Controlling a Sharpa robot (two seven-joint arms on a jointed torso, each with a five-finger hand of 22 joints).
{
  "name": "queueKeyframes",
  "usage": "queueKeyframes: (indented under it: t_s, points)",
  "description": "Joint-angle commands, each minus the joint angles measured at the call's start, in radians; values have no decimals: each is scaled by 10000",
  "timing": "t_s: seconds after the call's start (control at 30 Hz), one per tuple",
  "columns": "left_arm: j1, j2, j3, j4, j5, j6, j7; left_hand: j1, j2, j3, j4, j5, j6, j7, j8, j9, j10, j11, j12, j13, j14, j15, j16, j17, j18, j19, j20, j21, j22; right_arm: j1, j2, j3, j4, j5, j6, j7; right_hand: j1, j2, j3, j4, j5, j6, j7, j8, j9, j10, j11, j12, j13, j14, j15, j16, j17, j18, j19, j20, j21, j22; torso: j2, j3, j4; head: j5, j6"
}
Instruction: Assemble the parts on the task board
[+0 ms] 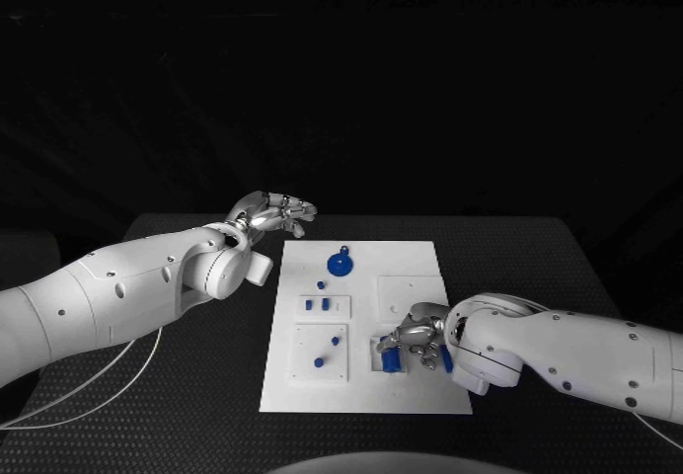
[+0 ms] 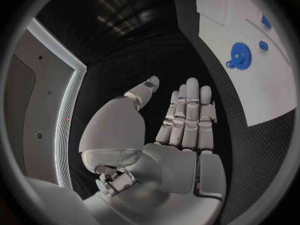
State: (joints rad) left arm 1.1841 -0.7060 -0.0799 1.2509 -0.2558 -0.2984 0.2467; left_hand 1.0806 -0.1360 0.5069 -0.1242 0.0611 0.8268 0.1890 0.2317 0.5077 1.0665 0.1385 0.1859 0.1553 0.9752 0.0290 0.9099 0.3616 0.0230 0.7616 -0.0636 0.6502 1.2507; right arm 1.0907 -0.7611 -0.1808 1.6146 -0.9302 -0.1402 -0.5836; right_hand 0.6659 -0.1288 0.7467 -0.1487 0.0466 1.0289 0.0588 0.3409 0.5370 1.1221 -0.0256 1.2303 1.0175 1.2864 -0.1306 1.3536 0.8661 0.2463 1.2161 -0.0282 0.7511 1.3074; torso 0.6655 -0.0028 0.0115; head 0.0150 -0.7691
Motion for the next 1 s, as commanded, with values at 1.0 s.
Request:
queueKeyframes:
  t_s: [1.0]
  points:
    - [9, 17, 5, 44, 48, 225, -35, -102, -27, 3, 120, -45, -58, 4, 3, -20, -62, 22, 58, -28, 21, 62, -79, 35, 196, 51, -2, -79, 31, -187, 230, -6, -138, -717, -137, 147, -230, -1057, -299, 169, 24, -1, 274, -217, -49, -134, 5, -174, 58, 41, -4, -219, 18, 155, -64, -43, -54, 123, 0, -3, -6, 130, -39]
